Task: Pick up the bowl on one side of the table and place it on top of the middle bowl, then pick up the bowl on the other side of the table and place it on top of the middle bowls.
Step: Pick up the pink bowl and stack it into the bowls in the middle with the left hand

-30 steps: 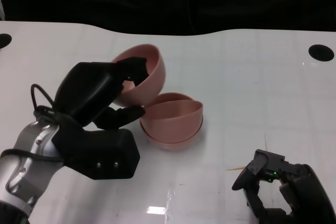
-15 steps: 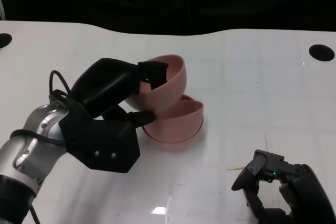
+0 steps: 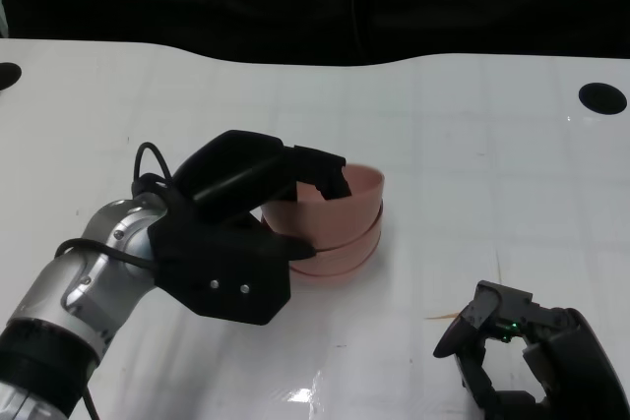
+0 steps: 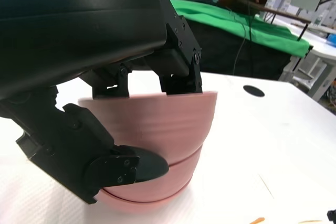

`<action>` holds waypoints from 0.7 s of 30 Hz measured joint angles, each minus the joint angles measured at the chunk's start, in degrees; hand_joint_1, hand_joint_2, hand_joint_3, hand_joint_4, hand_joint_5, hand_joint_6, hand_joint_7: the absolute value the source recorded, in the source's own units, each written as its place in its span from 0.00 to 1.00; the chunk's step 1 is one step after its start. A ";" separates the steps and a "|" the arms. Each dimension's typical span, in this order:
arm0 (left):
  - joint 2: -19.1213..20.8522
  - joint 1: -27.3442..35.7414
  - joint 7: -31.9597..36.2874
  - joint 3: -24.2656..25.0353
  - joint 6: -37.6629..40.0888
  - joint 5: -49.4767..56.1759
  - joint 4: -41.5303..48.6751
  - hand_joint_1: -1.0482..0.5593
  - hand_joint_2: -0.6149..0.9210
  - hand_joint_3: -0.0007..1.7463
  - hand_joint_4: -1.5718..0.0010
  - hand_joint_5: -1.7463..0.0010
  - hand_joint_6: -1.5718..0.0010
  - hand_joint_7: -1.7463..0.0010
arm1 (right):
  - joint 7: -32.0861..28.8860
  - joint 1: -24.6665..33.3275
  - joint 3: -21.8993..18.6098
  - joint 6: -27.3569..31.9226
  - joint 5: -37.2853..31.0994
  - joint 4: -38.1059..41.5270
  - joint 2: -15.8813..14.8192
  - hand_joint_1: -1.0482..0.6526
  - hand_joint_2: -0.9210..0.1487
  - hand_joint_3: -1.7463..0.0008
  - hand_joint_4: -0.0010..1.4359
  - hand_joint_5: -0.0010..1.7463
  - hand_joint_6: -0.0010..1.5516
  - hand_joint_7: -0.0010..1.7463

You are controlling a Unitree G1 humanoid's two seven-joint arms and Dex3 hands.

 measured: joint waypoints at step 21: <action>1.93 4.93 6.54 -4.30 10.30 14.65 -8.66 0.11 1.00 0.23 1.00 1.00 0.99 1.00 | 0.01 0.00 0.01 -0.10 -0.08 0.02 0.05 0.51 0.47 0.25 0.60 0.97 0.54 0.77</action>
